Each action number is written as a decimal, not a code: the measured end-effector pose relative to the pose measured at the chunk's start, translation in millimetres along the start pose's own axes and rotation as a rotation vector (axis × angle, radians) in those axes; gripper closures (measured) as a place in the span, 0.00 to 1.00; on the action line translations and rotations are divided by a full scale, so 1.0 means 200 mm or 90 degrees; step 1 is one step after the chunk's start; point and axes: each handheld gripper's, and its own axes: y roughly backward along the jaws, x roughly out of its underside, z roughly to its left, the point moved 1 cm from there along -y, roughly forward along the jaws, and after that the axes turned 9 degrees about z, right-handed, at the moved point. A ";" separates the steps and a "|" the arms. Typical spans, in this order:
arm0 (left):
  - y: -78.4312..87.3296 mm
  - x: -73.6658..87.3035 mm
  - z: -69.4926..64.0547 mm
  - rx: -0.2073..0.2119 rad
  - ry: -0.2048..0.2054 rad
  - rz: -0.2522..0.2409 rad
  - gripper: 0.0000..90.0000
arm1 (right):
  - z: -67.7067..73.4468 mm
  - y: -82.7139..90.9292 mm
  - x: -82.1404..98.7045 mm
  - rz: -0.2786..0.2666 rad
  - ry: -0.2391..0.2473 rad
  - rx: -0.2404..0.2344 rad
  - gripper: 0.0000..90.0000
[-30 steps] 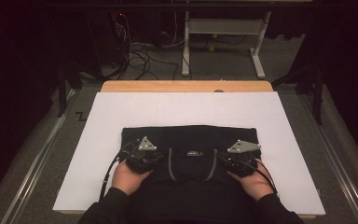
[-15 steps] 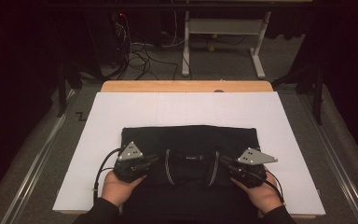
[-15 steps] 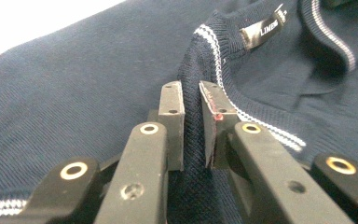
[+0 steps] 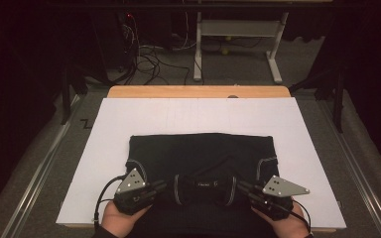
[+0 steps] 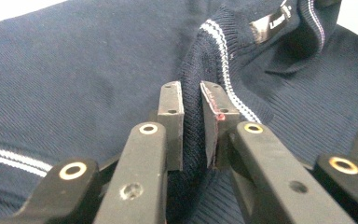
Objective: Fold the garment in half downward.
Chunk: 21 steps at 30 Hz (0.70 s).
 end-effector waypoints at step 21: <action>0.09 0.19 -0.19 0.020 -0.004 0.019 0.78 | 0.19 0.17 0.15 0.007 0.021 -0.045 0.86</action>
